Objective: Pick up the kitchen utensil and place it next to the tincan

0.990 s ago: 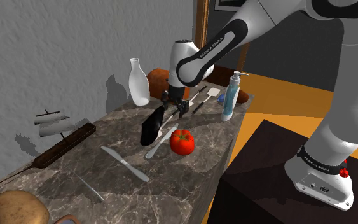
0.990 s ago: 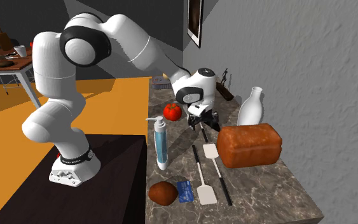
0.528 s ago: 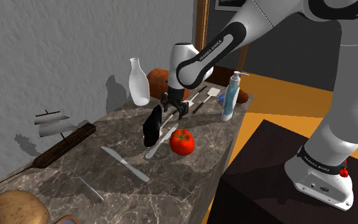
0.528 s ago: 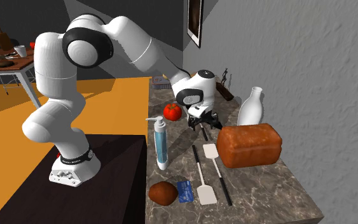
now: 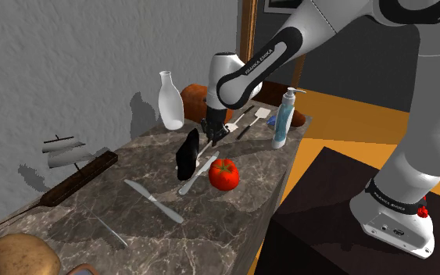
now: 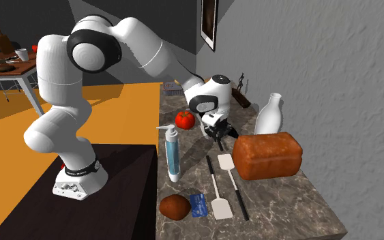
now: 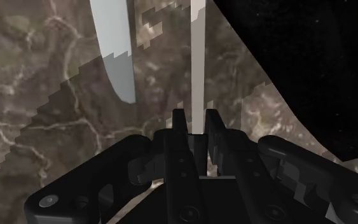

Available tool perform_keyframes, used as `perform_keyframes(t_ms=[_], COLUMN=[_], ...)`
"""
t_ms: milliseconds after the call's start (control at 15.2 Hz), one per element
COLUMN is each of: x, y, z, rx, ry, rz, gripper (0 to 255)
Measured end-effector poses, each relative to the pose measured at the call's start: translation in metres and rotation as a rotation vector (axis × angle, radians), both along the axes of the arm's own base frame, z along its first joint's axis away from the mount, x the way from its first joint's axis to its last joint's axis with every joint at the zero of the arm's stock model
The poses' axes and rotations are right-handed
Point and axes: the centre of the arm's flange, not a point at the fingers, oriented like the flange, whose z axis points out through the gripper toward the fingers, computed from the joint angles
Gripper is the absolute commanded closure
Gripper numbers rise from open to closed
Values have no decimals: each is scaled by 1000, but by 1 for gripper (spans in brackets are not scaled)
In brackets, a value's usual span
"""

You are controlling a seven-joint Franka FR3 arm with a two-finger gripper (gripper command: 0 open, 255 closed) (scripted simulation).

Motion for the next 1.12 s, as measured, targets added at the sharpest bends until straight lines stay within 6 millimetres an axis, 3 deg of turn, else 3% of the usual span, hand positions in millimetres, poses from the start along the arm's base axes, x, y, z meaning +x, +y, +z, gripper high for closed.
perform_keyframes(t_ms=[330,1122], x=[0,0], y=[1,0], z=[6,67], rx=[0,0], ry=[0,0], rz=[0,0], gripper=[255,255])
